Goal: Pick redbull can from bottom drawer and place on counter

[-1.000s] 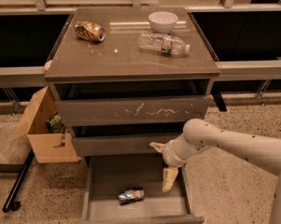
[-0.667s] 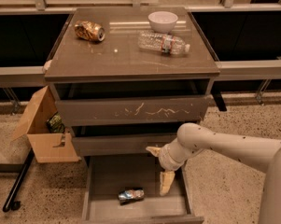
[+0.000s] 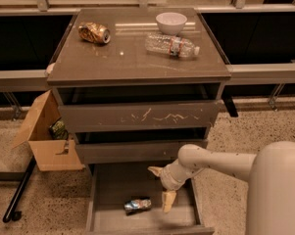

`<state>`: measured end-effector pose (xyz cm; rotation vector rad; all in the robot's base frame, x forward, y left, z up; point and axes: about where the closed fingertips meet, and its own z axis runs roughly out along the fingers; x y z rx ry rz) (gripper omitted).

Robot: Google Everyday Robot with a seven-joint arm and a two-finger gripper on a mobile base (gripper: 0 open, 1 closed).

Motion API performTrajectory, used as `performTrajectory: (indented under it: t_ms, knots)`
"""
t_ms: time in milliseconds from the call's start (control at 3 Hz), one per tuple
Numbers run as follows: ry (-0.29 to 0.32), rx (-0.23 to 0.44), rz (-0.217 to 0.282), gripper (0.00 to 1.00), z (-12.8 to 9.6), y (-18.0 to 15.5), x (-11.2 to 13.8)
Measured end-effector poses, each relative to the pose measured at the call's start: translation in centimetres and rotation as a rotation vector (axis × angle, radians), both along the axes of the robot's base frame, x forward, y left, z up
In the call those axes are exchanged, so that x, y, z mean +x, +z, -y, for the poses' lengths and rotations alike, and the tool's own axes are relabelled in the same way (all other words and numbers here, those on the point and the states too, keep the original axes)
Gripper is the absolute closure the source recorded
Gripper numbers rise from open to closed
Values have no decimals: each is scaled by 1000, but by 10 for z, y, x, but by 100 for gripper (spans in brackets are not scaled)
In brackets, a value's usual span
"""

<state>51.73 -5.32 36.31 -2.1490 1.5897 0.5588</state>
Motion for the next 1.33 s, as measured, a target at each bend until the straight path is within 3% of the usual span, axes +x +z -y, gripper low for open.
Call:
performTrajectory:
  t_ms: [333,667,1333]
  knots:
    - [-1,48,-29,0,-13,-52,7]
    - [-48,110,-65,0,-19,-110,17]
    - [-31,120,-49,0,-27,-119,17]
